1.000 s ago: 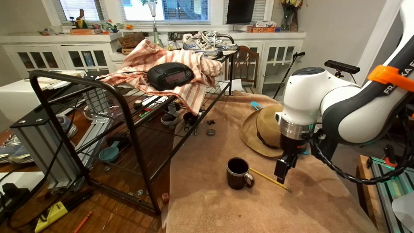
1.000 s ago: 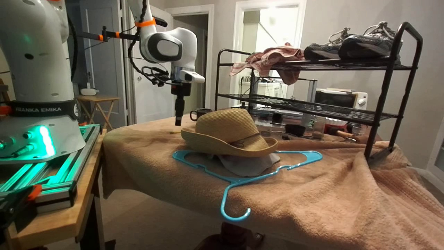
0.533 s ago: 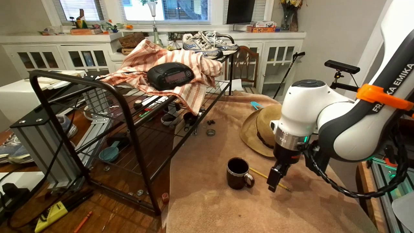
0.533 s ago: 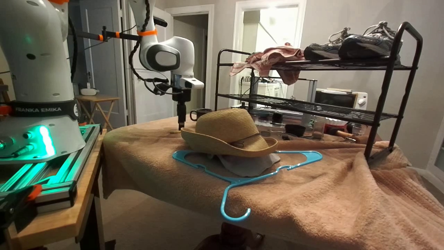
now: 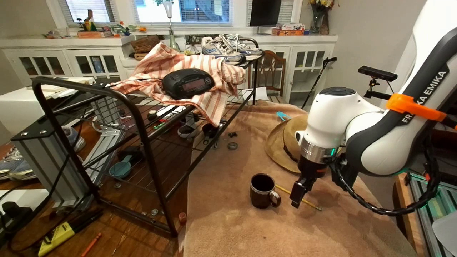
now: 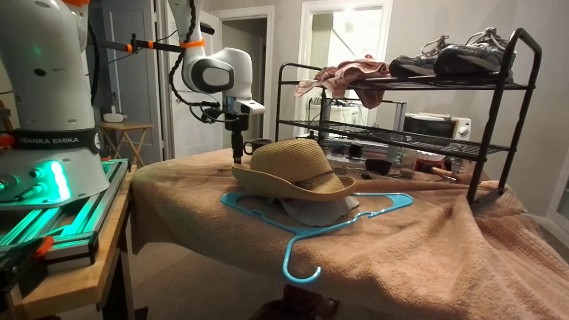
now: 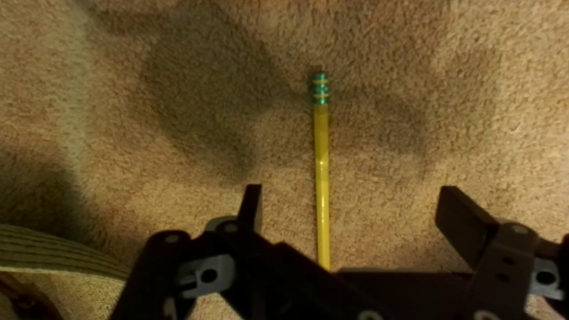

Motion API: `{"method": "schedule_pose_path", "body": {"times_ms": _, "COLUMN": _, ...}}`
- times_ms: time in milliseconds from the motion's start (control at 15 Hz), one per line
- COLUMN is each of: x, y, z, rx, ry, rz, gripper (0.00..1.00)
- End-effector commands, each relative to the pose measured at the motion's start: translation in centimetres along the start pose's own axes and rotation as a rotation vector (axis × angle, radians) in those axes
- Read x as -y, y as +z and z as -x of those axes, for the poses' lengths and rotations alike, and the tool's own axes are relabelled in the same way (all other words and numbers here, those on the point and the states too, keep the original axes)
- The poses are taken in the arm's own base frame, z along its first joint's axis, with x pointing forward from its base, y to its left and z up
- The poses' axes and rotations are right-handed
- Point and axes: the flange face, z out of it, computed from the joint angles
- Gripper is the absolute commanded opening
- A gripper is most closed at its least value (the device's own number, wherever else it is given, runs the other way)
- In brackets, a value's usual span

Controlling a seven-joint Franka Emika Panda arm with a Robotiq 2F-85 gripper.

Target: Put the yellow pencil in the brown mug.

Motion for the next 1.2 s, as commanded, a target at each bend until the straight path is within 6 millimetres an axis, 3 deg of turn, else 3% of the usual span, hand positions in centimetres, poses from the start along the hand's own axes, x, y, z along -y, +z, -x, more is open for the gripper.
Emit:
{"method": "schedule_pose_path", "body": {"times_ms": 0, "x": 0.3, "y": 0.4, "z": -0.2, "rx": 0.009, "ry": -0.027, "rz": 0.015, "gripper": 1.0}}
{"method": "schedule_pose_path", "body": {"times_ms": 267, "x": 0.5, "y": 0.2, "z": -1.3, "rx": -0.006, "ry": -0.081, "rz": 0.03, "gripper": 1.0}}
{"method": "schedule_pose_path", "body": {"times_ms": 667, "x": 0.9, "y": 1.4, "z": -2.7, "rx": -0.019, "ry": -0.1, "rz": 0.038, "gripper": 1.0}}
{"method": "schedule_pose_path", "body": {"times_ms": 1133, "x": 0.2, "y": 2.0, "z": -4.3, "rx": -0.017, "ry": -0.089, "rz": 0.043, "gripper": 0.71}}
